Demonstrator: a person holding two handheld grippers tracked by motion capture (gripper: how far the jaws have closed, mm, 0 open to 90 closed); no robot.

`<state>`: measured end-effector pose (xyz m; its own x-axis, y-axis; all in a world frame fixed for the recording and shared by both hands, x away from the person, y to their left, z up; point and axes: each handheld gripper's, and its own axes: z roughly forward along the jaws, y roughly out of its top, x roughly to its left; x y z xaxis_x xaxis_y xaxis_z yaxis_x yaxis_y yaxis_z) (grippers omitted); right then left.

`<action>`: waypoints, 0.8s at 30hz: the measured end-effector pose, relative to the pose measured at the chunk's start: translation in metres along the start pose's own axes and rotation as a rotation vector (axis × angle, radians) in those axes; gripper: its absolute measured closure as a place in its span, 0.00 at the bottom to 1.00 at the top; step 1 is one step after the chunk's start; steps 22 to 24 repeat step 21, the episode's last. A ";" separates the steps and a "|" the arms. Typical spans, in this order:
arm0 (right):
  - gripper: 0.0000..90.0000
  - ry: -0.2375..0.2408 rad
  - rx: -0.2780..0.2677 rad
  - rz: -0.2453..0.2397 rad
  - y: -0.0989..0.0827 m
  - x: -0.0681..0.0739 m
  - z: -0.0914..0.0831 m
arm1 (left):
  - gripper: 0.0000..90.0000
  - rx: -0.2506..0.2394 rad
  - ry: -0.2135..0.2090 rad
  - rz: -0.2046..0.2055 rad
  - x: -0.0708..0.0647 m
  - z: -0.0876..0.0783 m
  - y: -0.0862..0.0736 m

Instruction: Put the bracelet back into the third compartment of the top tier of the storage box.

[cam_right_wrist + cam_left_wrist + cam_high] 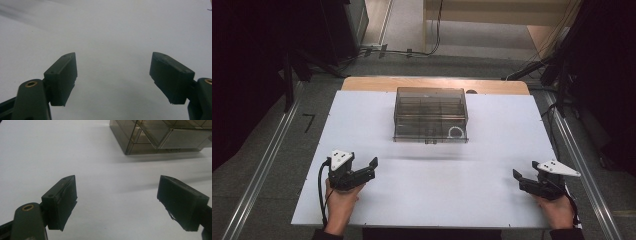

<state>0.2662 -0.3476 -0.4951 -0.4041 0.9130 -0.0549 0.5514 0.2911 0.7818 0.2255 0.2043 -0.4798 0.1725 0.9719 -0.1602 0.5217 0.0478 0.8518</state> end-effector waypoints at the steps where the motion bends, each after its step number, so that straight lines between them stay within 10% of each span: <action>1: 0.23 0.001 0.000 0.001 0.000 0.000 0.000 | 0.18 -0.001 0.003 -0.006 0.001 -0.001 0.000; 24: 0.23 -0.001 0.011 0.011 -0.001 0.000 0.000 | 0.18 0.052 0.052 -0.023 0.028 -0.020 -0.021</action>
